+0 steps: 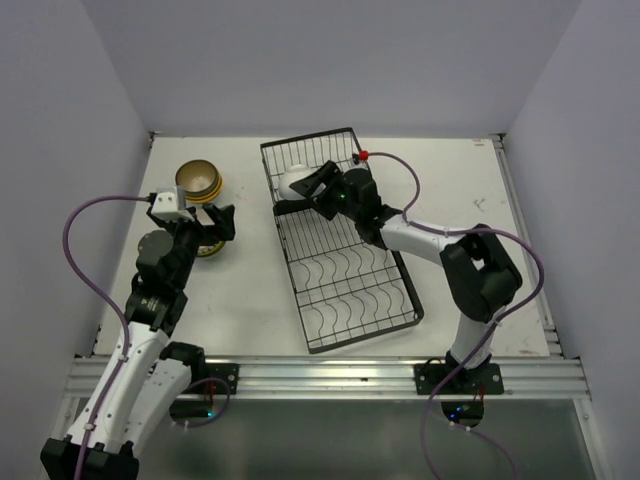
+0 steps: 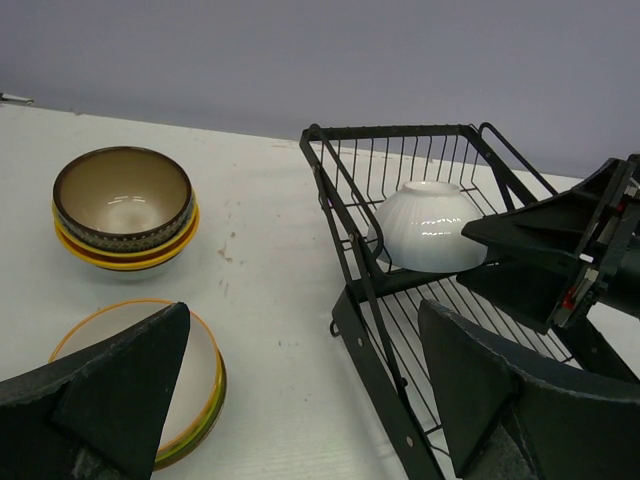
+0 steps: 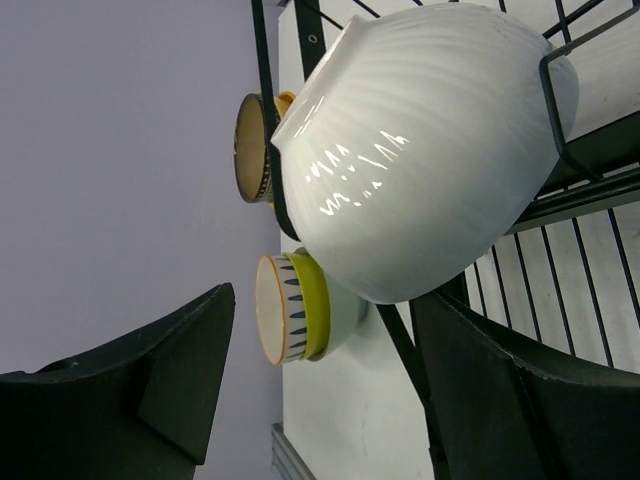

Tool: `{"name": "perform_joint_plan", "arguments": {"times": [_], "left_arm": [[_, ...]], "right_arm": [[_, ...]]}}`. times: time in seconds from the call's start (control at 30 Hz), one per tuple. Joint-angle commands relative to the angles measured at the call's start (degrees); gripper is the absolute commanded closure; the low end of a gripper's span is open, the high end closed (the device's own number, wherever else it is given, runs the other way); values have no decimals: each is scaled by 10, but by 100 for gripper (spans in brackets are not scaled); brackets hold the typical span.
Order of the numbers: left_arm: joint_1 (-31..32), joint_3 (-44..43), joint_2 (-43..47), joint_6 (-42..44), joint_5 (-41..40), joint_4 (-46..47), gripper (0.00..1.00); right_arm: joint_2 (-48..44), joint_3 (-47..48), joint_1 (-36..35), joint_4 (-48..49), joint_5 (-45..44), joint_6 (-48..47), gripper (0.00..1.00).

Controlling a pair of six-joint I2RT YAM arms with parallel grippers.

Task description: Unload the bowls from the dish rack

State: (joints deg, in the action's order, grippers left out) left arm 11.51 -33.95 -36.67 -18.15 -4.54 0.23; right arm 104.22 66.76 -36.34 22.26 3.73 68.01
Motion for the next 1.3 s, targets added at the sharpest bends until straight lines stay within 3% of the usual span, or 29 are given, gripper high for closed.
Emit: {"name": "perform_joint_plan", "arguments": {"times": [0.0, 0.6, 0.9, 1.27], "left_arm": [[5, -1, 5, 15, -11, 8, 0], [13, -1, -1, 15, -7, 7, 0], [18, -1, -3, 15, -6, 7, 0], [23, -2, -5, 16, -9, 6, 0]], "right_arm": [[16, 25, -2, 43, -17, 29, 24], [45, 12, -1, 146, -48, 86, 42], [86, 44, -1, 153, -61, 99, 50], [93, 48, -1, 176, -93, 110, 66]]}}
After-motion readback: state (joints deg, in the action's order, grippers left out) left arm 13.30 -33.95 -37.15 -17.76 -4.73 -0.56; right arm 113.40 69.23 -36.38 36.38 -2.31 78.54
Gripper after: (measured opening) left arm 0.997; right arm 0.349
